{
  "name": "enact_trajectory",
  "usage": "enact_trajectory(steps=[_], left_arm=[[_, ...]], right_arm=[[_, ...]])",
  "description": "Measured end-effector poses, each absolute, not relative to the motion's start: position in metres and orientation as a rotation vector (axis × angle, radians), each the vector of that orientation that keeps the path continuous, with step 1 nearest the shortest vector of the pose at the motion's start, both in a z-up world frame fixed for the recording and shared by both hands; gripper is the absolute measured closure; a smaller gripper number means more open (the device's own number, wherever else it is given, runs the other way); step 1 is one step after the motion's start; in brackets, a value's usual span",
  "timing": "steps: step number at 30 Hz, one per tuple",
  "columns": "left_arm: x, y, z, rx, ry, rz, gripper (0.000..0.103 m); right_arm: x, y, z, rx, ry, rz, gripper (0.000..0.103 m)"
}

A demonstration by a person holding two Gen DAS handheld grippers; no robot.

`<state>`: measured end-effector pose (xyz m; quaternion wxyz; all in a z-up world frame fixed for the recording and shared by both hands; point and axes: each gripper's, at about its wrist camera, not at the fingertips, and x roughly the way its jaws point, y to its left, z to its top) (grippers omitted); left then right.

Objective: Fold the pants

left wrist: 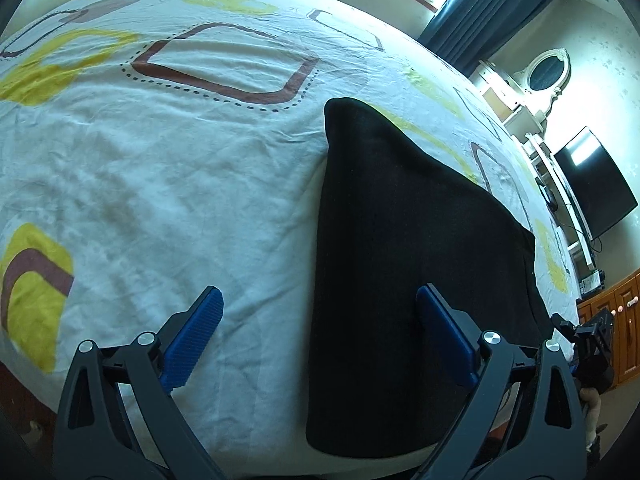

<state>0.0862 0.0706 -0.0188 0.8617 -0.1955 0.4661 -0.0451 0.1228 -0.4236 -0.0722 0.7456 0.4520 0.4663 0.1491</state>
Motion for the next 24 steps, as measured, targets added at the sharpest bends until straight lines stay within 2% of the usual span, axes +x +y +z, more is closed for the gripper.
enact_trajectory(steps=[11,24], left_arm=[[0.025,0.065,0.002,-0.327,0.946,0.026,0.006],[-0.016,0.013,0.017,-0.122,0.814,0.089,0.006]], right_arm=[[0.091,-0.412,-0.063,0.932,1.065,0.227,0.029],[0.059,-0.309,-0.023,0.248,1.028,0.132,0.024]])
